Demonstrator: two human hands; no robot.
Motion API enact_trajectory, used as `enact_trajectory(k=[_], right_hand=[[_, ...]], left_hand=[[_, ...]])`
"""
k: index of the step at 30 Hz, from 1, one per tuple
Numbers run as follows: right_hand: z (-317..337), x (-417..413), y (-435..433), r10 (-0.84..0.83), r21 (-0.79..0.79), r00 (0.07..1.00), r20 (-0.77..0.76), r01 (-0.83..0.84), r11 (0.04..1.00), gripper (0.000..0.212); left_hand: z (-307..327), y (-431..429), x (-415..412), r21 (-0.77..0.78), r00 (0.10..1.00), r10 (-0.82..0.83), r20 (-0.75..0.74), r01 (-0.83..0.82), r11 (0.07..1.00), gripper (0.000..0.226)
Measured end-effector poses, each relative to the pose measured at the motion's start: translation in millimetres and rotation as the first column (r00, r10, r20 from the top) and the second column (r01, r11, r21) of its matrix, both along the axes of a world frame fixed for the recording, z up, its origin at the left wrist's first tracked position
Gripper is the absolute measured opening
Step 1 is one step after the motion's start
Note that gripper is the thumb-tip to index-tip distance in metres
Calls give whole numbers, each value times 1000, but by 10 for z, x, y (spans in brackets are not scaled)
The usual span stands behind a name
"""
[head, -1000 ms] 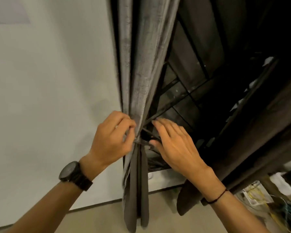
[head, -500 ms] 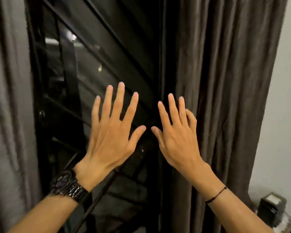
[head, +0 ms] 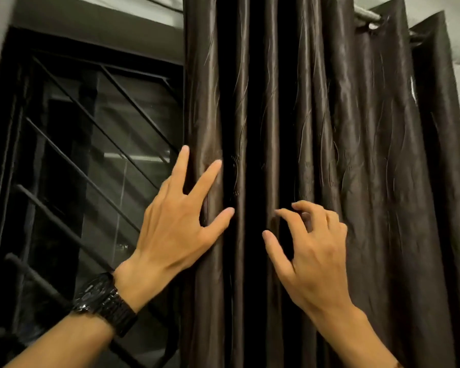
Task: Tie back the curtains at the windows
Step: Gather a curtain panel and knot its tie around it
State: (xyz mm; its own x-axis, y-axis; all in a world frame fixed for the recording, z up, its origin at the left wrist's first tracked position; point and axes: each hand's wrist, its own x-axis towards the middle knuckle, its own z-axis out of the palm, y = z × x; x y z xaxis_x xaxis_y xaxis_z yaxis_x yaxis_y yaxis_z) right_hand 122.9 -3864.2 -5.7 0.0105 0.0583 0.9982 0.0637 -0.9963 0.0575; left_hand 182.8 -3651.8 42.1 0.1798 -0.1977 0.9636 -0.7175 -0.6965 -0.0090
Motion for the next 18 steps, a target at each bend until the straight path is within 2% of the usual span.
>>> enact_trajectory(k=[3,5,7,9,11,13,14,16,18], right_hand=[[172,101,-7,54,-69,995,78,-49,996,40],[269,149,108,153,-91,984,89,-145,985,41],[412,216,288,185,-23,982,-21,-186,982,56],[594,309,445,163,58,977,-138,-156,986,71],[792,428,532,227,92,953,-201,-212,973,59],[970,550,653,359,103,910,-205,-345,933,29],[1036,600,784,417,98,886,-204,-405,909,21],[1132,676,1189,522,73,820,-236,-521,851,24],[1251,736,1741,605,25,746,-278,-624,781,35]], left_hand=[[210,-42,4,-54,999,40,-15,-41,998,65],[331,-33,-5,-61,997,75,11,-74,995,62],[418,0,-13,-68,996,89,31,-87,994,65],[494,36,-11,-78,997,65,33,-63,995,66],[600,93,-6,-85,997,58,41,-55,995,68],[694,200,-11,-90,991,118,62,-112,990,70],[725,289,-17,-89,984,164,69,-158,983,70],[746,527,-4,-106,971,229,70,-221,970,69],[756,871,32,-190,968,245,53,-232,954,63]])
